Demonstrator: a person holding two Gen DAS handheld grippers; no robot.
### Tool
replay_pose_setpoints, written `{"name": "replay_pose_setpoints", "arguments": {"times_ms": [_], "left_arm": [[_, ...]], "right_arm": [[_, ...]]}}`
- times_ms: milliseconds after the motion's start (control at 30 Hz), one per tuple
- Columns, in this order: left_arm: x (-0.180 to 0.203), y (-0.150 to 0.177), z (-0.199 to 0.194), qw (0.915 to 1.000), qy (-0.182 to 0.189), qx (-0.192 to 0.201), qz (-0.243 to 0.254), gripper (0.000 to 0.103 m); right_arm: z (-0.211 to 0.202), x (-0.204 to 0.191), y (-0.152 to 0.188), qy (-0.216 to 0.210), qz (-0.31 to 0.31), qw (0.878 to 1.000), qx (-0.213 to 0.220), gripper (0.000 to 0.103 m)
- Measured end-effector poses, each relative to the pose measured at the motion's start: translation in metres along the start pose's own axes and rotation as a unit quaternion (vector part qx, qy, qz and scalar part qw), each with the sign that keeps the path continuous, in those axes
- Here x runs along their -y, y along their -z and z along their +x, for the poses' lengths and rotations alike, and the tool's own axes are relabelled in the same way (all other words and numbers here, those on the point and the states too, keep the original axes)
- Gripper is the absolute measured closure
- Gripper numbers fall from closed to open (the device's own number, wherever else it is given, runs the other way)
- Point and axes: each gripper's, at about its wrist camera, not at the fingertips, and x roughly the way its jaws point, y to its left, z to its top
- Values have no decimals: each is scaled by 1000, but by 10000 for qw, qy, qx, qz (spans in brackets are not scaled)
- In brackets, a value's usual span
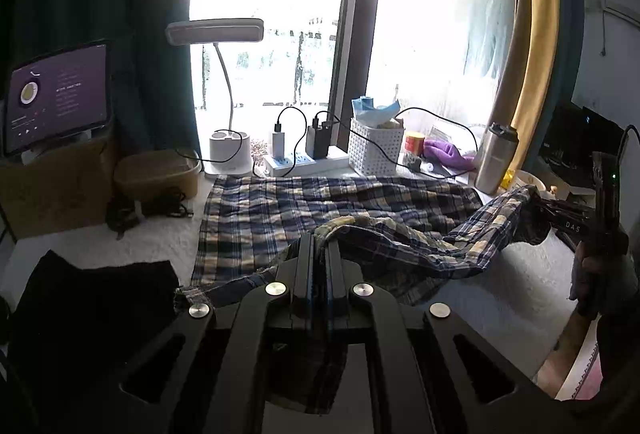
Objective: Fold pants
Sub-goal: 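Lift the held edge with both grippers and fold it over the pants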
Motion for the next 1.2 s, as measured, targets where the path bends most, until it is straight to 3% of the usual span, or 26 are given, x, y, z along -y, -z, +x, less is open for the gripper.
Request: {"name": "replay_pose_setpoints", "arguments": {"times_ms": [567,933,1200], "left_arm": [[-20,-49,61,9995,-37,169,265,99],[-28,-69,120,9988,-60,-74,472,99],[-46,-83,172,9988,77,-383,302,99]], "right_arm": [[49,28,-39,155,177,9996,128,94],[91,50,-56,292,301,9991,30,95],[133,67,-64,375,602,9974,-98,94]]}}
